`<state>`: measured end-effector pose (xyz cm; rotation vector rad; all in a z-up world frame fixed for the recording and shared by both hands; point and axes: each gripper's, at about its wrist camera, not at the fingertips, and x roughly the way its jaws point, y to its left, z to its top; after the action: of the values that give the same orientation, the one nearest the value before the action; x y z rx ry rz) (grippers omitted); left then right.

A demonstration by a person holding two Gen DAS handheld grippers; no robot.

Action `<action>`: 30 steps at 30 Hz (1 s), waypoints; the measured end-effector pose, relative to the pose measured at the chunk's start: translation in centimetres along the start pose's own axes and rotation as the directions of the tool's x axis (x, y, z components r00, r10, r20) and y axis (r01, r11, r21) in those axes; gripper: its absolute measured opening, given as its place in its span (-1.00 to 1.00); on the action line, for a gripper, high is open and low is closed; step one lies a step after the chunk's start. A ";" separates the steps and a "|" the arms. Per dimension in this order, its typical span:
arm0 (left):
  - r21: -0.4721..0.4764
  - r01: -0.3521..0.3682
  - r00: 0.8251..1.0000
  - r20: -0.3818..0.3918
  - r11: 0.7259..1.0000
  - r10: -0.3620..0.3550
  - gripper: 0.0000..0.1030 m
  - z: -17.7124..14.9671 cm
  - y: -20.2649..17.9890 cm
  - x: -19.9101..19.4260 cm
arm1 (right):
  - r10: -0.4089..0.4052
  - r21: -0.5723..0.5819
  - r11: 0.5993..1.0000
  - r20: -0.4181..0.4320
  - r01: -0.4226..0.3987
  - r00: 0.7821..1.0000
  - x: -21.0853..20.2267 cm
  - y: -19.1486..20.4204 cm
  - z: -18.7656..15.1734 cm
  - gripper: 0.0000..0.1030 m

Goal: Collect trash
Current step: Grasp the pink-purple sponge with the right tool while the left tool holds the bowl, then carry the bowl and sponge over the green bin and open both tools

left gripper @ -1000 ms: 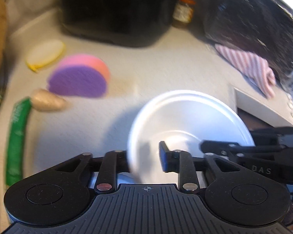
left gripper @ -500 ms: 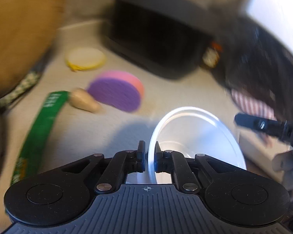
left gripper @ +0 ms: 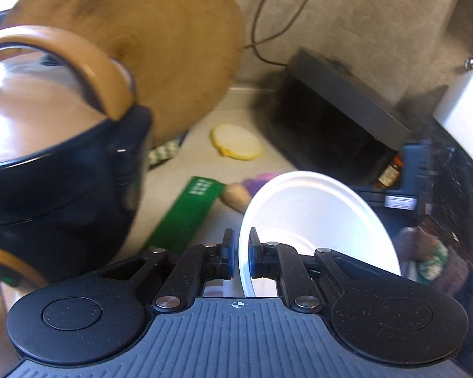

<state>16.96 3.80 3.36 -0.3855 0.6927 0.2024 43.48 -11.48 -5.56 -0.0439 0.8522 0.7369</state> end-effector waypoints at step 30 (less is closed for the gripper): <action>0.441 0.419 0.908 -0.218 0.794 -0.358 -0.78 -8.2 -14.3 -0.1 | -0.347 0.424 0.868 0.148 0.258 0.926 -28.9 -0.2 -18.5 -0.41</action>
<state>16.50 -12.60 1.66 -0.0539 0.7433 -0.3916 18.81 -34.09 2.05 0.2602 0.7449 0.2523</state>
